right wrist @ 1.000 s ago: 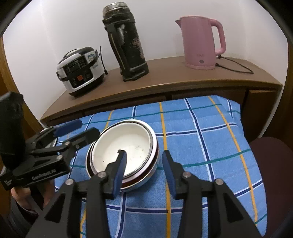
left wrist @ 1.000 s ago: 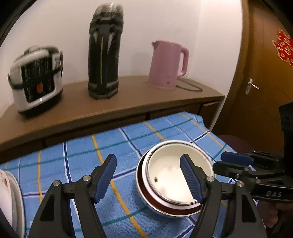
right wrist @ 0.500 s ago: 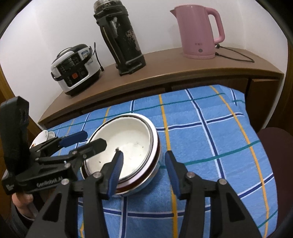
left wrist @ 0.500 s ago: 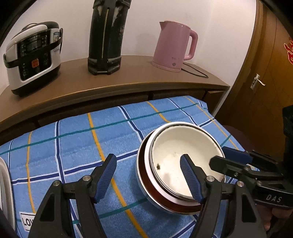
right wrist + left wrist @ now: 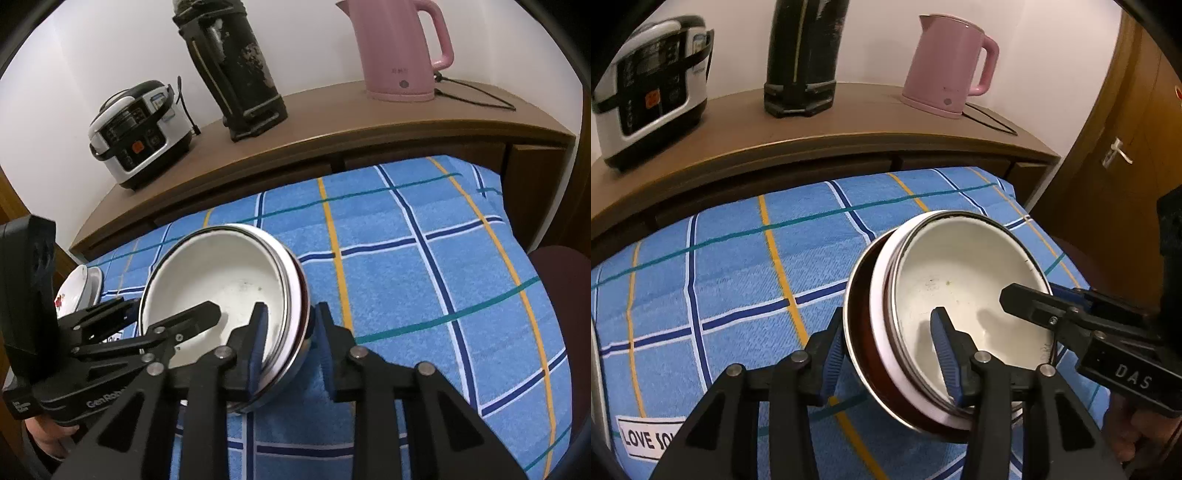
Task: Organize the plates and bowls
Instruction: 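Carry the stacked bowls with both grippers over the red-flower plate stack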
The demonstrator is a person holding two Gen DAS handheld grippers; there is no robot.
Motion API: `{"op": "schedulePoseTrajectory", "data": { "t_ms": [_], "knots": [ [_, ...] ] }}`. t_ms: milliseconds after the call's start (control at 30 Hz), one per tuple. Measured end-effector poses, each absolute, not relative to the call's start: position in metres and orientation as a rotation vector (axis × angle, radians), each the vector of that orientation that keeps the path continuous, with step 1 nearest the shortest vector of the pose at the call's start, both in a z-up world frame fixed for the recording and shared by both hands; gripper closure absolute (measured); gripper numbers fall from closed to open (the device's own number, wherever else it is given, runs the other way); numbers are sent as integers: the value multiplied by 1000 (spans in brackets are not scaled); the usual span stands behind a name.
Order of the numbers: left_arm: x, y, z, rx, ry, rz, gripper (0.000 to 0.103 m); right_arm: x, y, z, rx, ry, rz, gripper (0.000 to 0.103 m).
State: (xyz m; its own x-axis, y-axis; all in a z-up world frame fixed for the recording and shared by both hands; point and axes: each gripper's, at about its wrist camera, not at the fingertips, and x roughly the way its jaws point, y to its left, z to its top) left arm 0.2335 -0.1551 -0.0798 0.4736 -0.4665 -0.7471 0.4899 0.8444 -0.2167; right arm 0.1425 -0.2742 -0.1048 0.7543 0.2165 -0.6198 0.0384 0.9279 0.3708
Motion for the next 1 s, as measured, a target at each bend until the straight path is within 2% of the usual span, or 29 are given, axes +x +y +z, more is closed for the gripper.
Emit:
{"op": "schedulePoseTrajectory", "data": {
  "t_ms": [200,467,767,1000],
  "knots": [
    [234,-145,-72,-17,907,-562,56,146,-272,-100,389,730,126,83],
    [235,-137,-68,-20,892,-529,56,152,-263,-90,367,724,136,83],
    [241,-127,-68,-54,925,-495,65,162,-258,-87,359,740,158,83],
    [238,-108,-65,-97,910,-462,65,169,-244,-80,331,737,196,83]
  ]
}}
